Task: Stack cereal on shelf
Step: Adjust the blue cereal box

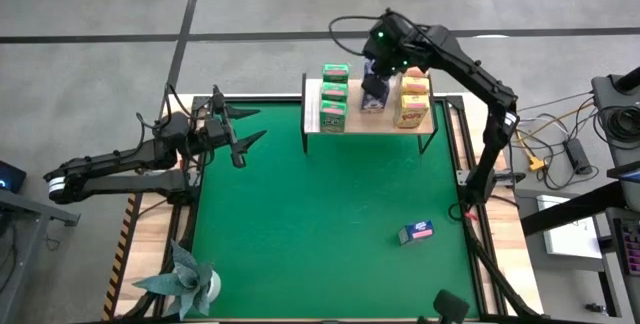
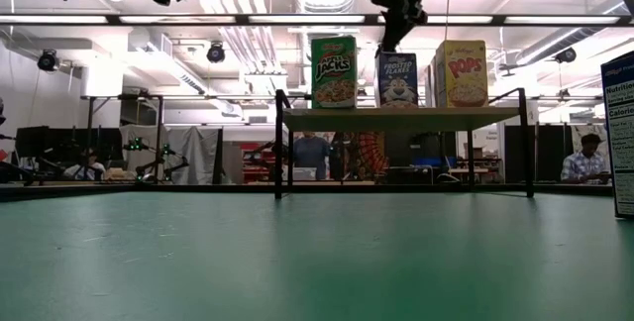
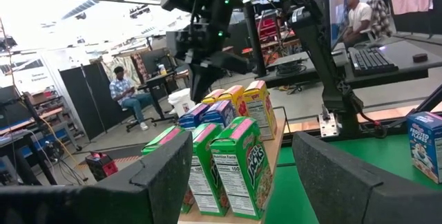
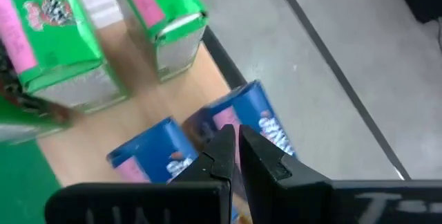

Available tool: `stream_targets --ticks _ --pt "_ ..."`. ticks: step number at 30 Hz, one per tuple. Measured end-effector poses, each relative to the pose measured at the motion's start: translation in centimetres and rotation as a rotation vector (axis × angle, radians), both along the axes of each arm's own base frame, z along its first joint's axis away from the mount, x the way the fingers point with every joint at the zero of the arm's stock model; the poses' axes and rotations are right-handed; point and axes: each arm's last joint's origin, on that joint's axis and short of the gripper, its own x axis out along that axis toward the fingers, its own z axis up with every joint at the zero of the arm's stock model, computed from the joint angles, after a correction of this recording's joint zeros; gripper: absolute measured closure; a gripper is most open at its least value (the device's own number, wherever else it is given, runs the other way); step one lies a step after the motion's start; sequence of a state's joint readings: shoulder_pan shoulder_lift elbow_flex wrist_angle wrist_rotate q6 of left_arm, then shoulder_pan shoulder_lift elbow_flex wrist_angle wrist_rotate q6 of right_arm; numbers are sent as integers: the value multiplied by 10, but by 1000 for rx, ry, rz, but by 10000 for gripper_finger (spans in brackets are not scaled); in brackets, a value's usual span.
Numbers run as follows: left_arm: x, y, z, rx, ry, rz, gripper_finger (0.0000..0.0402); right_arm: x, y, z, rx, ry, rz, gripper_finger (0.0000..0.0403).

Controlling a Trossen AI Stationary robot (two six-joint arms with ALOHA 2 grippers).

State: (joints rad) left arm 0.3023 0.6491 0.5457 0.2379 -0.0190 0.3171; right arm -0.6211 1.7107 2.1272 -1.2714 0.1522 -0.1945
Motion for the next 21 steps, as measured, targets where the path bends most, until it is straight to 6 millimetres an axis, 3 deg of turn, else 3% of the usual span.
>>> stream_targets --ticks 10,21 --pt "0 0 0 8 3 1 168 2 -9 5 -63 -48 18 390" --pt "0 0 0 10 3 2 168 6 -12 -17 -24 1 15 390"
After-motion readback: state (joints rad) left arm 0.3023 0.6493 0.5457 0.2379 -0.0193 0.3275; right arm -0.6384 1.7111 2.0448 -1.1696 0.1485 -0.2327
